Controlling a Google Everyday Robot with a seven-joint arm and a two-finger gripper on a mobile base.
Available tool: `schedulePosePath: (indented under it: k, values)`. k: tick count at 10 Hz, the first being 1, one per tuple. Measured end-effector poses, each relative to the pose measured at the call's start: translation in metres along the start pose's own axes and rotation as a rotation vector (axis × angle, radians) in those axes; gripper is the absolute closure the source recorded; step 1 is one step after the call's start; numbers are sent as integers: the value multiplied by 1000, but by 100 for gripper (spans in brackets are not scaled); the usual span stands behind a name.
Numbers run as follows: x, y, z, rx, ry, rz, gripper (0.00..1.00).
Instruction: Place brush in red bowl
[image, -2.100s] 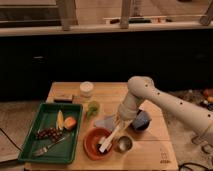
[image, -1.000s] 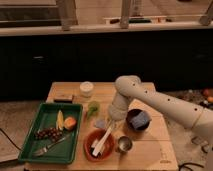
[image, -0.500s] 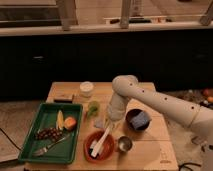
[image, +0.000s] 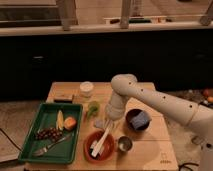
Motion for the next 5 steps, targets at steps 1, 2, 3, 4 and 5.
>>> schedulePosePath:
  k: [1, 2, 3, 4, 5]
  values:
    - [1, 0, -1, 0, -1, 2, 20]
    - [1, 0, -1, 1, -3, 3, 20]
    - [2, 0, -2, 1, -4, 3, 20]
    - [3, 0, -2, 1, -5, 4, 20]
    - [3, 0, -3, 4, -6, 4, 20]
